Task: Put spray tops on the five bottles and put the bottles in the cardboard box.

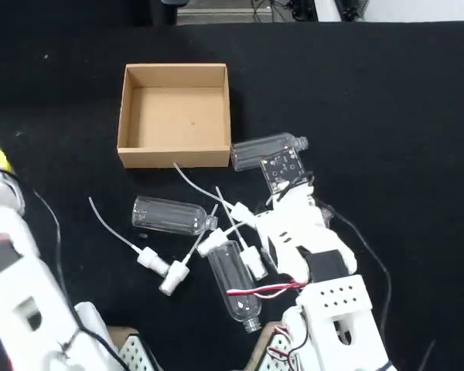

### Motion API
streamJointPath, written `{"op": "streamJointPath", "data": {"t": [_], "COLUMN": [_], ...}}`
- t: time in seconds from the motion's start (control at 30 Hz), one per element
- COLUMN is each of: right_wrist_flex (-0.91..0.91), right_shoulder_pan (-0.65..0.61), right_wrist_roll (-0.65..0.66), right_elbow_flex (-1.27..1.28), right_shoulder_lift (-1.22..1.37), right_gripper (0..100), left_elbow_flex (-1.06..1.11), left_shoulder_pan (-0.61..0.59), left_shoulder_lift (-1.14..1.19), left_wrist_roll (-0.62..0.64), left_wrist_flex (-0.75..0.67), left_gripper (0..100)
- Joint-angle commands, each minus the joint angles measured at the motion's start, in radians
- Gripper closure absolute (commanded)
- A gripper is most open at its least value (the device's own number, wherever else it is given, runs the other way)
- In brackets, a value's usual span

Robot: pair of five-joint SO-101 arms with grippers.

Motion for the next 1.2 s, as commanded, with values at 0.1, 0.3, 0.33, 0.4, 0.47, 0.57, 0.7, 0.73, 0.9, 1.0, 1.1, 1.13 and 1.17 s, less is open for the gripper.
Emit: {"op": "streamJointPath", "data": {"t": [0.1, 0.3, 0.33, 0.4, 0.47, 0.57, 0.7, 0.73, 0.9, 1.0, 1.1, 1.13, 1.17], "right_wrist_flex": [-0.02, 0.002, 0.028, 0.097, 0.158, 0.213, 0.253, 0.261, 0.253, 0.253, 0.253, 0.253, 0.253], "right_shoulder_pan": [-0.011, -0.026, -0.051, -0.123, -0.215, -0.351, -0.517, -0.549, -0.626, -0.641, -0.669, -0.684, -0.701], "right_wrist_roll": [-0.005, -0.008, -0.003, 0.0, 0.0, 0.0, 0.0, 0.0, 0.002, 0.002, 0.002, 0.002, -0.002], "right_elbow_flex": [-0.016, -0.056, -0.073, -0.117, -0.16, -0.206, -0.249, -0.254, -0.269, -0.325, -0.412, -0.444, -0.475], "right_shoulder_lift": [-0.025, -0.022, -0.021, -0.019, -0.019, -0.018, -0.016, -0.016, 0.007, 0.101, 0.26, 0.318, 0.378], "right_gripper": [99.1, 98.8, 98.7, 98.7, 98.6, 98.4, 98.4, 98.3, 98.3, 98.3, 98.3, 98.3, 98.2], "left_elbow_flex": [0.404, 0.504, 0.515, 0.538, 0.565, 0.598, 0.593, 0.593, 0.591, 0.591, 0.591, 0.591, 0.591], "left_shoulder_pan": [-0.002, -0.005, -0.004, -0.001, 0.002, 0.002, 0.004, 0.004, 0.007, 0.024, 0.05, 0.059, 0.067], "left_shoulder_lift": [-0.315, -0.48, -0.511, -0.568, -0.628, -0.717, -0.793, -0.807, -0.833, -0.829, -0.83, -0.83, -0.83], "left_wrist_roll": [-0.203, -0.203, -0.203, -0.203, -0.203, -0.203, -0.203, -0.203, -0.199, -0.127, -0.008, 0.025, 0.049], "left_wrist_flex": [-0.485, -0.488, -0.488, -0.486, -0.488, -0.486, -0.442, -0.434, -0.423, -0.292, -0.104, -0.06, -0.026], "left_gripper": [97, 97, 97, 97, 97, 97, 97, 97, 97, 97, 97, 97, 97]}}
